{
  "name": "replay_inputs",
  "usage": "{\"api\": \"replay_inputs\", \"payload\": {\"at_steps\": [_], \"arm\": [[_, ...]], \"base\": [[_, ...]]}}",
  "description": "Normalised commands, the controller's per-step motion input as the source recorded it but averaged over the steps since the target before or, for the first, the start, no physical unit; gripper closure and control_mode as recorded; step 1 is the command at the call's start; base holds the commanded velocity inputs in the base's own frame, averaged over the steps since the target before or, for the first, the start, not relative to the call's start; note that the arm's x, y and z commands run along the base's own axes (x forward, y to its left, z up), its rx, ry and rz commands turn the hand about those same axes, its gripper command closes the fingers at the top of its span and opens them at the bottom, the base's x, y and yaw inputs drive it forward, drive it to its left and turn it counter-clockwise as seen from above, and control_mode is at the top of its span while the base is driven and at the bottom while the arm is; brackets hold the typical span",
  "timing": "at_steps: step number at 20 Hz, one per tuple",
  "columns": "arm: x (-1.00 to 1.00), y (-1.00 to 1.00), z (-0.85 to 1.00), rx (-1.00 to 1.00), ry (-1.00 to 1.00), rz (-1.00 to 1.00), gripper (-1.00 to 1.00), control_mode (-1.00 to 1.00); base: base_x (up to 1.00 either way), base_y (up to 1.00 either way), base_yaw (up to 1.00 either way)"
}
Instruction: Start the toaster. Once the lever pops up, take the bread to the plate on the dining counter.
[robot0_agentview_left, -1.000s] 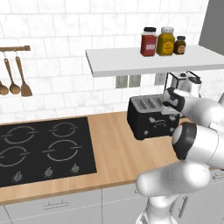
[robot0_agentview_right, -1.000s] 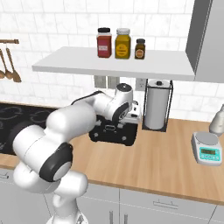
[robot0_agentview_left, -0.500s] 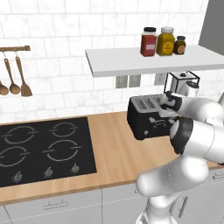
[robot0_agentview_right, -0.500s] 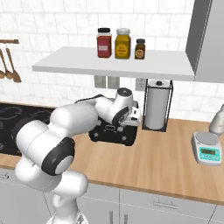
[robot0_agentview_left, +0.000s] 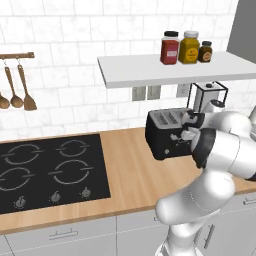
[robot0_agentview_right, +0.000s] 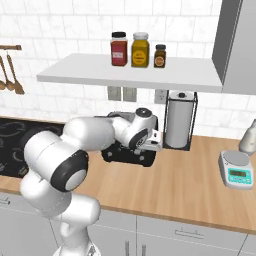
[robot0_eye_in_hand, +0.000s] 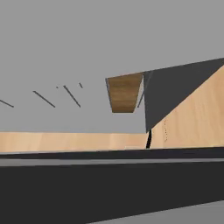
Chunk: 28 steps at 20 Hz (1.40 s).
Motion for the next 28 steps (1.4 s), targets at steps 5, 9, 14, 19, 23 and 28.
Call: {"api": "replay_inputs", "payload": {"at_steps": [5,9,14,19,23,28], "arm": [[-0.26,0.06,-0.68,0.00,0.03,0.00,1.00,-1.00],[-0.26,0.00,0.33,0.07,-0.07,0.00,1.00,-1.00],[-0.58,0.00,0.77,0.03,-0.21,0.00,1.00,-1.00],[-0.49,0.00,0.58,0.00,-0.14,0.00,1.00,-1.00],[-0.23,0.00,0.63,0.00,-0.04,0.00,1.00,-1.00],[-0.01,0.00,0.65,0.00,-0.10,0.00,1.00,-1.00]], "base": [[0.00,0.00,0.00],[0.00,0.00,0.00],[0.00,0.00,0.00],[0.00,0.00,0.00],[0.00,0.00,0.00],[0.00,0.00,0.00]]}}
